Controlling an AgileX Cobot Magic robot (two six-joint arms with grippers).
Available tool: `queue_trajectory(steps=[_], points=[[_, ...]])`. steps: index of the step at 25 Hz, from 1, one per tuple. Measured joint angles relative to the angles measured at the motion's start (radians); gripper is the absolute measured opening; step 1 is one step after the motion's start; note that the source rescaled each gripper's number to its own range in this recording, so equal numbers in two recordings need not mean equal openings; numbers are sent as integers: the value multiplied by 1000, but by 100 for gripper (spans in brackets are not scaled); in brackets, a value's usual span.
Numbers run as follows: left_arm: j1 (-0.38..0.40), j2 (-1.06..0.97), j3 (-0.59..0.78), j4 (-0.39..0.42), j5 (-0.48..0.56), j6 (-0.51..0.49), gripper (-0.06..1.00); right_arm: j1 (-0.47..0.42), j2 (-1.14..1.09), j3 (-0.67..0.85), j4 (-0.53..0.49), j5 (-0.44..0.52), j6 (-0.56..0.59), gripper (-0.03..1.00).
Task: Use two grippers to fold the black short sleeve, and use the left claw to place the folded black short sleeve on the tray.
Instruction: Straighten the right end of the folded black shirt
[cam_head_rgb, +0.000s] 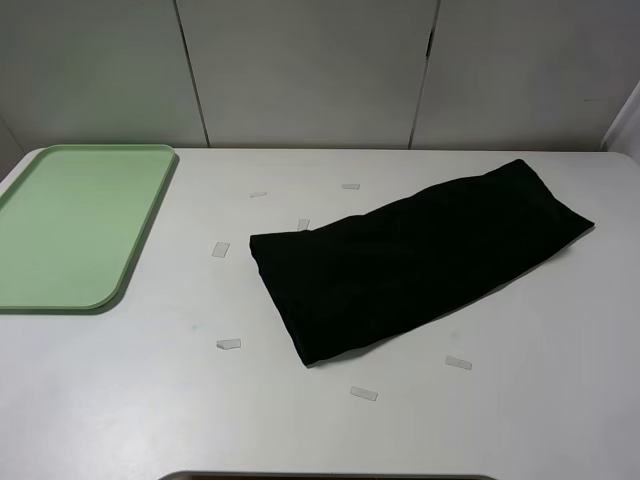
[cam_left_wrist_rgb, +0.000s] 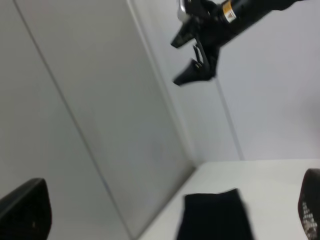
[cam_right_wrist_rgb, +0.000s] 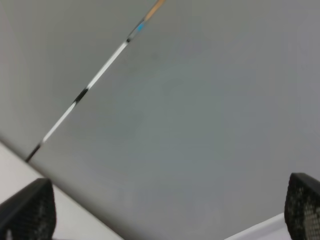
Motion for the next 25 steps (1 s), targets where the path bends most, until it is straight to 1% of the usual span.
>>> queue_trajectory(steps=[3,4,6,8,10,12,14,16,17,23,25], points=[[0,-72,0,36,121,-53,100,0,-53,0,5,3,30,100],[0,-92,0,56,168,-90,100,0,-68,0,10,7,34,100],[0,-126,-1,105,260,-201,100,0,-102,0,22,17,40,100],[0,-152,-1,177,361,-333,100,0,-133,0,40,24,41,100],[0,-180,-1,255,443,-416,100,0,-157,0,60,27,41,100],[0,-213,-1,340,496,-487,100,0,-177,0,80,30,41,100],[0,-224,5,398,516,-539,100,0,-189,0,92,36,42,100],[1,-225,29,424,531,-559,100,0,-195,0,106,46,43,100],[1,-225,29,424,531,-559,100,0,-197,0,111,51,43,100],[45,-226,234,402,506,-575,100,0,-197,0,141,69,43,100],[53,-226,280,395,502,-589,100,0,-197,0,143,70,43,100]])
